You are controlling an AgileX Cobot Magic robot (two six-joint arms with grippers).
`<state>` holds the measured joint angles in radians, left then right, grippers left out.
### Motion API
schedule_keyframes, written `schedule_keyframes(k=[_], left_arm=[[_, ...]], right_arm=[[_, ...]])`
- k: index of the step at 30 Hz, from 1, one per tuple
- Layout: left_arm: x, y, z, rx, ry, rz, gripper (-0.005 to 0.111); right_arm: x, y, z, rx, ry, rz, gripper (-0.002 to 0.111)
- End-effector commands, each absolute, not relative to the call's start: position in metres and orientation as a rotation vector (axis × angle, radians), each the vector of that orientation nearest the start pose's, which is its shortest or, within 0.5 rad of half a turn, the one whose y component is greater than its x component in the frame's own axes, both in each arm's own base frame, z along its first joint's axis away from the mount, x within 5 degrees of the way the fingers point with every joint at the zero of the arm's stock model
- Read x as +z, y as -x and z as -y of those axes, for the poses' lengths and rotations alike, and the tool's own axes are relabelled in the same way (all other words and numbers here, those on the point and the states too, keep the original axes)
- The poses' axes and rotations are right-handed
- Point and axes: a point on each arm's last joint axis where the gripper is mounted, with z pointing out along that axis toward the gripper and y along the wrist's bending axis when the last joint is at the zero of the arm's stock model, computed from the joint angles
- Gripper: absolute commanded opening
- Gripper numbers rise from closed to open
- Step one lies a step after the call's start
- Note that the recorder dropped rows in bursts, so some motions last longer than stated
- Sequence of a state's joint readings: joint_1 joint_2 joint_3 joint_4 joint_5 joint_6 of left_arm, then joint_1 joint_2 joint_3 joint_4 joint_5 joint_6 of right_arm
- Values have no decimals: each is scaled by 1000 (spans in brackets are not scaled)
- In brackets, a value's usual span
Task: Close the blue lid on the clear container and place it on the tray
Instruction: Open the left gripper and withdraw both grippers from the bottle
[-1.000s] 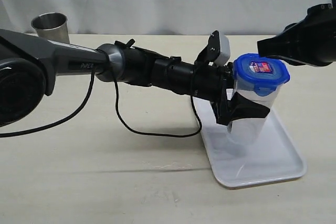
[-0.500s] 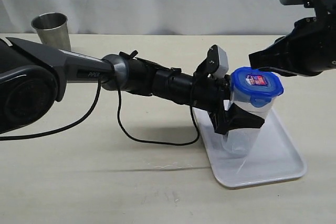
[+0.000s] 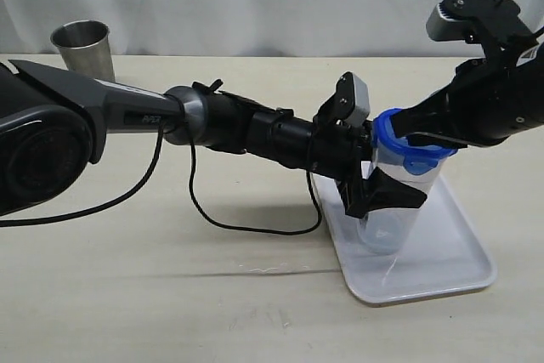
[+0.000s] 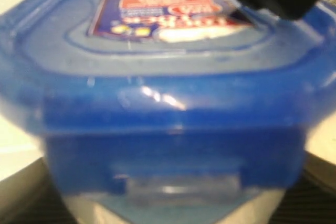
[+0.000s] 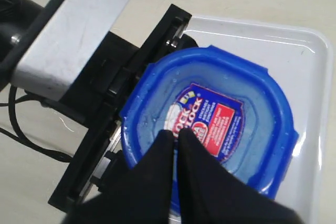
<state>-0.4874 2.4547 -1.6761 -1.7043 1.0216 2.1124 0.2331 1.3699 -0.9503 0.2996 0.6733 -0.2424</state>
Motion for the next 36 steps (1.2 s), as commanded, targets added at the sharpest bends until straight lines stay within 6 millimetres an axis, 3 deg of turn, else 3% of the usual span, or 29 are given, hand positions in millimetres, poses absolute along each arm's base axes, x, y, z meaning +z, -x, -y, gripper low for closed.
schedule_keyframes(k=[1, 2, 5, 9, 14, 36], left_arm=[[111, -398, 300, -1148, -1311, -1469, 17], [111, -398, 300, -1151, -1310, -1474, 36], [110, -396, 300, -1156, -1339, -1465, 63], [110, -396, 300, -1156, -1339, -1465, 78], [115, -398, 296, -1157, -1346, -1449, 79], [102, -410, 268, -1045, -1459, -1529, 79]], right_arm=[[270, -265, -80, 320, 388, -2542, 4], [270, -265, -80, 320, 388, -2542, 4], [270, -265, -80, 320, 388, -2542, 4], [270, -265, -80, 320, 388, -2542, 4], [270, -265, -80, 319, 391, -2543, 4], [270, -265, -80, 320, 391, -2545, 4]])
